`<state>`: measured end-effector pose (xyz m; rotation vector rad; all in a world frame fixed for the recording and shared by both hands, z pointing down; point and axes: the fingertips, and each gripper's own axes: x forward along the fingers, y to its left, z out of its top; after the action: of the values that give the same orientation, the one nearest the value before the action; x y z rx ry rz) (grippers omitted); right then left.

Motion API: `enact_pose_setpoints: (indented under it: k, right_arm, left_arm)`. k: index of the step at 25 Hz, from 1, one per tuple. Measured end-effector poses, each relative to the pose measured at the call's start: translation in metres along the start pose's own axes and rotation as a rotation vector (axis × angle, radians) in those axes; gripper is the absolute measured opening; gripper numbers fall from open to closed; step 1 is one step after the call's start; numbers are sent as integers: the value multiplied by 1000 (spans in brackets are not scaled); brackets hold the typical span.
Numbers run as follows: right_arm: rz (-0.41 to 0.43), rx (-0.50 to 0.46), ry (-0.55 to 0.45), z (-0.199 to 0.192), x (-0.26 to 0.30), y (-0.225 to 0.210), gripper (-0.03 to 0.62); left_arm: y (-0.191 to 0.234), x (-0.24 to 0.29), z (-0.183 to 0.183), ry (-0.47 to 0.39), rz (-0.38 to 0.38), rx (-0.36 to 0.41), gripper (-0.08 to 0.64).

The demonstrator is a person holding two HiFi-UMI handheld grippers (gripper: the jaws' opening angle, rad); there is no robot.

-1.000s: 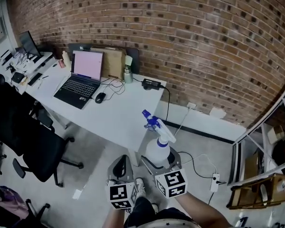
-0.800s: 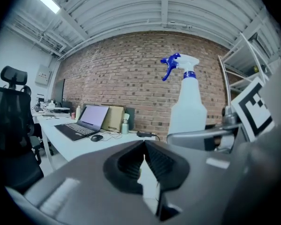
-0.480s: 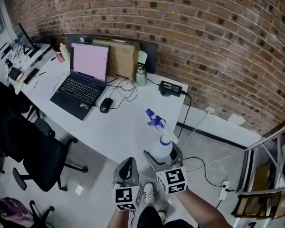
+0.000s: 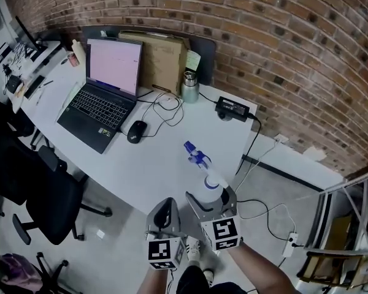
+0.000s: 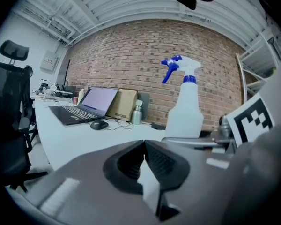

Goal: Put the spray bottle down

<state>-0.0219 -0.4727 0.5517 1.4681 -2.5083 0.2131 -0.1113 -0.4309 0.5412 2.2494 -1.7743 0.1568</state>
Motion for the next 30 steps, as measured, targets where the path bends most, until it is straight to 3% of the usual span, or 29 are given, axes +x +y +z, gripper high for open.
enact_pose_setpoints:
  k: [12, 20, 21, 26, 30]
  right_arm:
    - [50, -1, 4, -1, -2, 5, 434]
    - [50, 55, -13, 17, -72, 9, 431]
    - [50, 70, -23, 21, -87, 11, 408]
    - [12, 115, -47, 38, -152, 19, 115]
    - [-16, 134, -53, 44, -193, 26, 0]
  left_arm:
    - [-14, -8, 3, -2, 3, 7, 8]
    - [-46, -51, 19, -17, -15, 48, 8]
    - [-51, -60, 20, -24, -15, 51, 8]
    - [-77, -105, 24, -37, -29, 47, 8]
    - [-101, -136, 25, -44, -50, 62, 8]
